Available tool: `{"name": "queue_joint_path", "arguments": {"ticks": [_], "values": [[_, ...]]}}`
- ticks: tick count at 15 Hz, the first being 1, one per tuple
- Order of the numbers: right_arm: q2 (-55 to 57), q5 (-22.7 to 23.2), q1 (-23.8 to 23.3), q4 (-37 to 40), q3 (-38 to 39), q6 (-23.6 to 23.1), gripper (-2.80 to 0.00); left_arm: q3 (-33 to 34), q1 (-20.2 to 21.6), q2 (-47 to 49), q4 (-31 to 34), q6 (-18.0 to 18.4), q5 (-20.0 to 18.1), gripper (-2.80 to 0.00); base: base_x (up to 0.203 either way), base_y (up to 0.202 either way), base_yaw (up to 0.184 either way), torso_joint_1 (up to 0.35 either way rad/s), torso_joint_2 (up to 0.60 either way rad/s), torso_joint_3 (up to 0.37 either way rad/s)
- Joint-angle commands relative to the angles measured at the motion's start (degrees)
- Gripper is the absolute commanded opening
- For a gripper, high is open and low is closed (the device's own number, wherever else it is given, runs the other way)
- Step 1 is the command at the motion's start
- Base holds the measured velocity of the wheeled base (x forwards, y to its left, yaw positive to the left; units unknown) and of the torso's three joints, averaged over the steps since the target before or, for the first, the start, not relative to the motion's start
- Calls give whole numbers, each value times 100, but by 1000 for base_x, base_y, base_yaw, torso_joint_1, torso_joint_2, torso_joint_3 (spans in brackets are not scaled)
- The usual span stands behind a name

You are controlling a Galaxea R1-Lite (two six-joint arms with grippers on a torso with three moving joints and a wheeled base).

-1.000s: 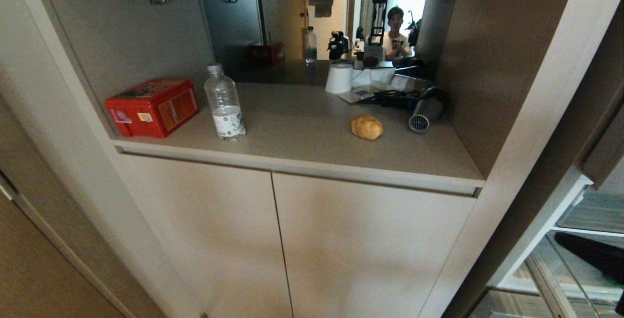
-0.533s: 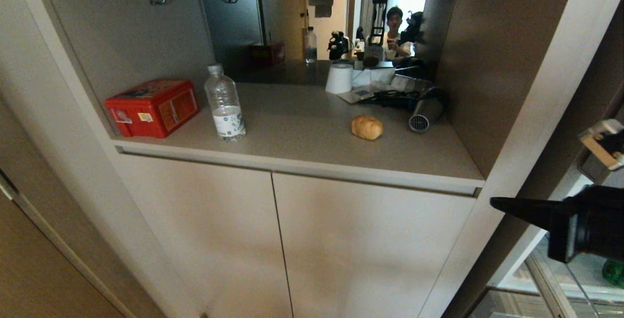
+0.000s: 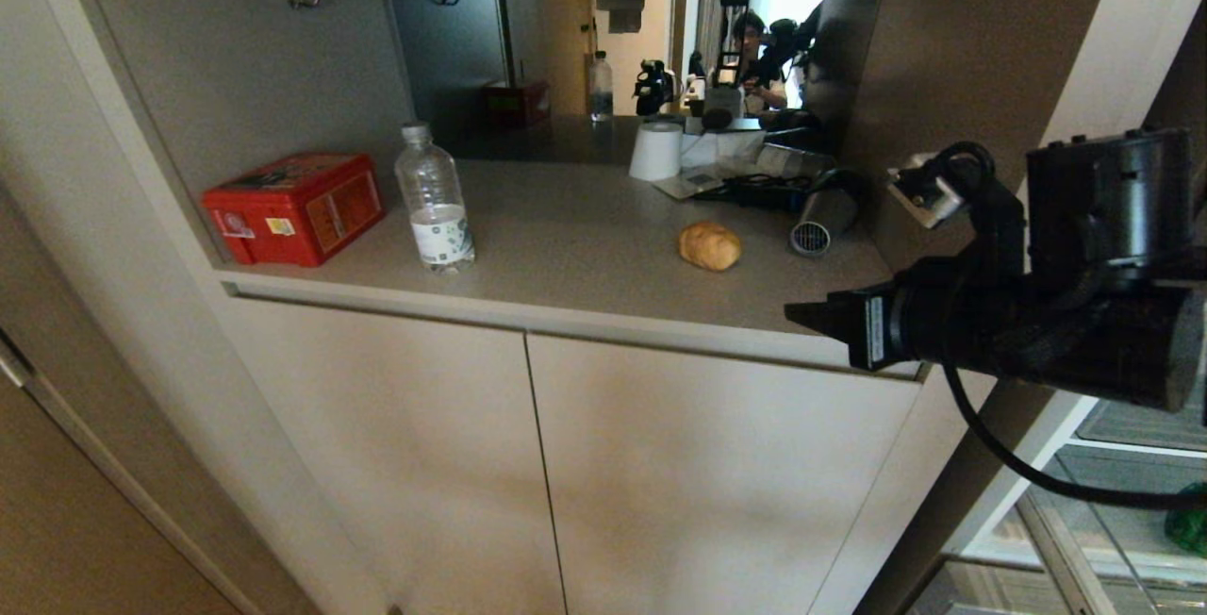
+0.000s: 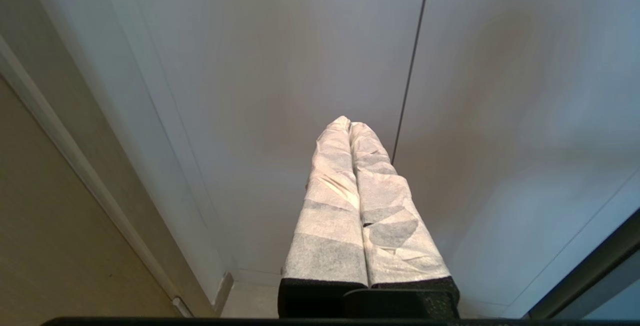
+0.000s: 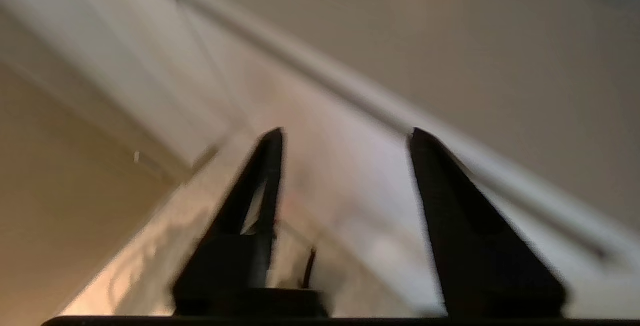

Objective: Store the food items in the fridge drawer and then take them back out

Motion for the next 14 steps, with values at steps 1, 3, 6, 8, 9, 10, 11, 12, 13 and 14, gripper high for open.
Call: {"name": "queue_joint_path", "arguments": {"ticks": [1, 3, 6, 8, 9, 10, 11, 12, 13, 14], "values": [[949, -17, -28, -413, -510, -45, 0, 62, 0, -1, -3, -1, -1, -280, 0, 0, 0, 0, 0, 0], [1489, -31, -58, -682, -1125, -108, 0, 62, 0, -1, -3, -1, -1, -280, 0, 0, 0, 0, 0, 0], [2335, -242, -136, -758, -2108, -181, 0, 62, 0, -1, -3, -1, -1, -280, 0, 0, 0, 0, 0, 0], [2860, -432, -259, -804, -2633, -436, 0, 62, 0, -1, -3, -1, -1, -280, 0, 0, 0, 0, 0, 0], [3050, -467, -301, -816, -2896, -525, 0, 62, 0, -1, -3, -1, -1, -280, 0, 0, 0, 0, 0, 0], [3203, -476, -334, -823, -3124, -557, 0, 62, 0, -1, -3, -1, -1, -280, 0, 0, 0, 0, 0, 0], [3363, -486, -387, -845, -3368, -574, 0, 62, 0, -1, -3, -1, -1, -280, 0, 0, 0, 0, 0, 0], [3533, -494, -445, -927, -3600, -588, 0, 62, 0, -1, -3, -1, -1, -280, 0, 0, 0, 0, 0, 0], [3665, -499, -504, -1035, -3764, -600, 0, 62, 0, -1, -3, -1, -1, -280, 0, 0, 0, 0, 0, 0], [3764, -501, -563, -1087, -3909, -601, 0, 62, 0, -1, -3, -1, -1, -280, 0, 0, 0, 0, 0, 0]]}}
